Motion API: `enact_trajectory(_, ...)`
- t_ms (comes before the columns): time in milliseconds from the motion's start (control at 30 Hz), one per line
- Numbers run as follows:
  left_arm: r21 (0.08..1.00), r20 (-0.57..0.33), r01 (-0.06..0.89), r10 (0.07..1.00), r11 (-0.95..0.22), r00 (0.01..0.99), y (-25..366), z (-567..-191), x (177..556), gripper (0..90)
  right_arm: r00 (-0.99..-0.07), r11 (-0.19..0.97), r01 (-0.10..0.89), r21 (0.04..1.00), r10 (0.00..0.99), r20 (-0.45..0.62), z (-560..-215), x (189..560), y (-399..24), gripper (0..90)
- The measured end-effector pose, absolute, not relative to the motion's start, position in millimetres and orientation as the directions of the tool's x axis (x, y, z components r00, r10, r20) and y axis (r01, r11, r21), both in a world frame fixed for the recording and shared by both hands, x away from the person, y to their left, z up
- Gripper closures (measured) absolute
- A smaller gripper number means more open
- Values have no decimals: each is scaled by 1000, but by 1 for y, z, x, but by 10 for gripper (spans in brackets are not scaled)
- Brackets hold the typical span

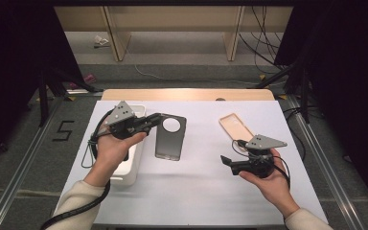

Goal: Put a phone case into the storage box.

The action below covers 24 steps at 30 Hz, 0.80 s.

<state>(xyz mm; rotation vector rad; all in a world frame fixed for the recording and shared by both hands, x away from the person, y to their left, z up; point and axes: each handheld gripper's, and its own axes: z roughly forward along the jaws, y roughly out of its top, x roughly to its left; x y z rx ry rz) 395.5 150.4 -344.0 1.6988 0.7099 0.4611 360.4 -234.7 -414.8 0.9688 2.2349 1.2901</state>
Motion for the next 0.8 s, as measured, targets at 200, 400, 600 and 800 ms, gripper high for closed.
enact_trajectory(200, 970, -65, 208, 694, -124, 717, 165, -339, 398, 827, -690, 350, 377, 858, 723, 8, -416, 361, -233, 162)
enact_trajectory(400, 974, -80, 205, 706, -94, 703, 176, -332, 399, 828, -687, 341, 383, 858, 727, 17, -416, 361, -233, 162)
enact_trajectory(600, 977, -79, 195, 712, -83, 698, 182, -327, 399, 828, -687, 342, 385, 857, 726, 19, -416, 361, -233, 162)
enact_trajectory(800, 979, -77, 188, 714, -77, 696, 185, -325, 400, 828, -688, 344, 386, 856, 725, 19, -417, 361, -232, 162)
